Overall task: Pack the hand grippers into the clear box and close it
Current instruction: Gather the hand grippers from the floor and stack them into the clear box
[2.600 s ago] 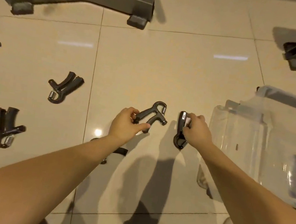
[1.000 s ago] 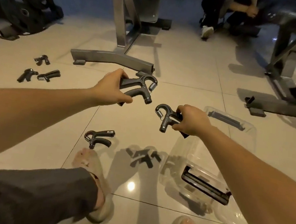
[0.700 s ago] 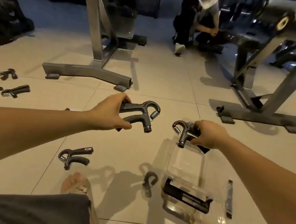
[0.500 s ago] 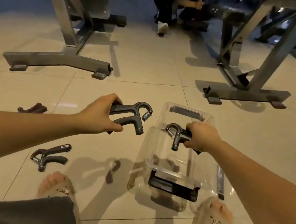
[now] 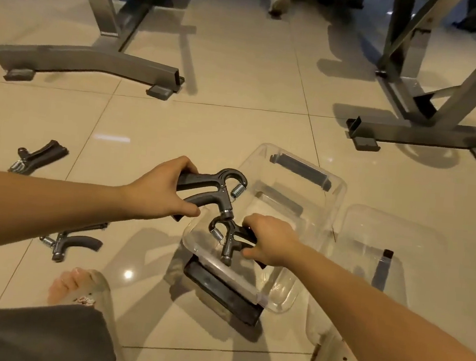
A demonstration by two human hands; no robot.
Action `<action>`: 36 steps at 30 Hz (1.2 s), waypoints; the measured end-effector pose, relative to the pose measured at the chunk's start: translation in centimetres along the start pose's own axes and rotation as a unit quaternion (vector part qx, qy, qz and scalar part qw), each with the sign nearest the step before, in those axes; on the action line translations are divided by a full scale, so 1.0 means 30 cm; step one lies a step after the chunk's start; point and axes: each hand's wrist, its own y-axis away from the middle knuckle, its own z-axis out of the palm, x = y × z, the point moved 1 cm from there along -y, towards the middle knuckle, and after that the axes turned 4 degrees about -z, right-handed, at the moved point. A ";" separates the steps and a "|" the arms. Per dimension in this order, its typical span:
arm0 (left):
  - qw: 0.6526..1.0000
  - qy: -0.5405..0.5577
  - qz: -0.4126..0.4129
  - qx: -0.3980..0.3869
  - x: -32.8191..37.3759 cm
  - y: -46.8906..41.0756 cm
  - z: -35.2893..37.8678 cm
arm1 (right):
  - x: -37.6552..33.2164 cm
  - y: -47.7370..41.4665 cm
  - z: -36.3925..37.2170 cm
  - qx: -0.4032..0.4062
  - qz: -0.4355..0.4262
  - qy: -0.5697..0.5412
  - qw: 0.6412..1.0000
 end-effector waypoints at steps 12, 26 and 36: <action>0.985 0.080 -0.143 -0.052 -0.165 0.103 -0.031 | -0.141 -0.062 0.085 -0.013 -0.059 -0.110 0.992; 0.949 0.156 -0.241 -0.132 -0.280 0.267 -0.049 | -0.160 -0.126 0.136 -0.048 -0.036 -0.096 0.994; 0.966 0.137 -0.214 -0.049 -0.290 0.236 -0.049 | -0.066 -0.277 0.126 -0.024 0.107 -0.013 0.994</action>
